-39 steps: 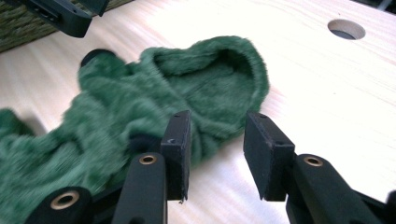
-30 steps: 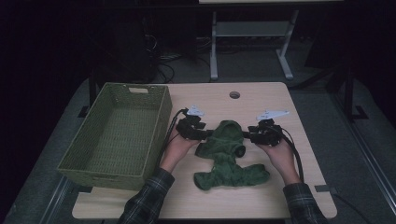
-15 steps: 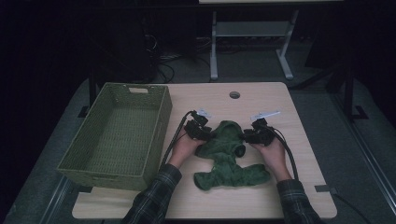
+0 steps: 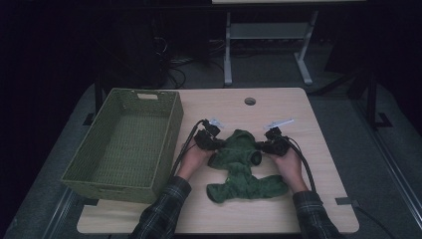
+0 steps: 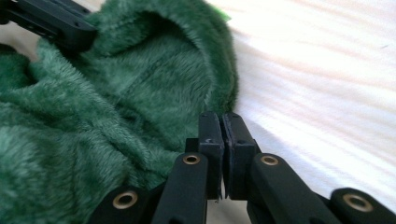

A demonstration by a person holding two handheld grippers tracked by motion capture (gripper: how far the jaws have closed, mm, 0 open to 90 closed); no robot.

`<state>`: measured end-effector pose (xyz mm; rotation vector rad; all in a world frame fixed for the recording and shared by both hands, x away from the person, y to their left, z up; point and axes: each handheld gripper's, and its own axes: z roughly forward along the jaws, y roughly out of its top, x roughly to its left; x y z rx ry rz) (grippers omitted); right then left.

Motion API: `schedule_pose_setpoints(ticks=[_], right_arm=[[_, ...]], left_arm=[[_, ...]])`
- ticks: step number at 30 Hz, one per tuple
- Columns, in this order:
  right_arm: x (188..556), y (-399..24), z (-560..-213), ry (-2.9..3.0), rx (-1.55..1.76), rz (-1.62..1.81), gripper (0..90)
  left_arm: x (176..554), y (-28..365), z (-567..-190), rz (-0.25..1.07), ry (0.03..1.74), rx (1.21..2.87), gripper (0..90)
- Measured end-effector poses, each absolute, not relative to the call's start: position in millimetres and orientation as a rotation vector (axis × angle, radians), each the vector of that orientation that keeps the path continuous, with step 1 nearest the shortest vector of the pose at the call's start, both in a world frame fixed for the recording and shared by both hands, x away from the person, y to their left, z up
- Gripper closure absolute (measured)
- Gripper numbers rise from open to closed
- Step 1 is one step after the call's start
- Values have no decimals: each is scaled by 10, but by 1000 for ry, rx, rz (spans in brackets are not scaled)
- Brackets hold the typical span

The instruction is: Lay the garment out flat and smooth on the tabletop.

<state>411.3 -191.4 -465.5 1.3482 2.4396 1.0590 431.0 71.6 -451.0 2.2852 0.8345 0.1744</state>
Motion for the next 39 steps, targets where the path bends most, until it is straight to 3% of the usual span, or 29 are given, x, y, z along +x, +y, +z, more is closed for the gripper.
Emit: schedule_pose_setpoints(ticks=[12, 27, 31, 32, 39], right_arm=[[4263, -2141, -4280, 2314, 1287, 1069, 889], [4393, -2177, -4646, 2374, 1366, 939, 892], [4385, -2164, -4620, 2371, 1363, 948, 848], [4357, -2183, -4556, 2350, 1358, 980, 775], [4232, -2254, -4297, 2297, 1317, 1052, 703]], left_arm=[[4426, 797, -4349, 305, 876, 2111, 878], [4648, 654, -4712, 293, 903, 2187, 860], [4642, 692, -4649, 276, 909, 2159, 761], [4637, 708, -4619, 270, 905, 2163, 740], [4574, 831, -4424, 237, 898, 2176, 593]])
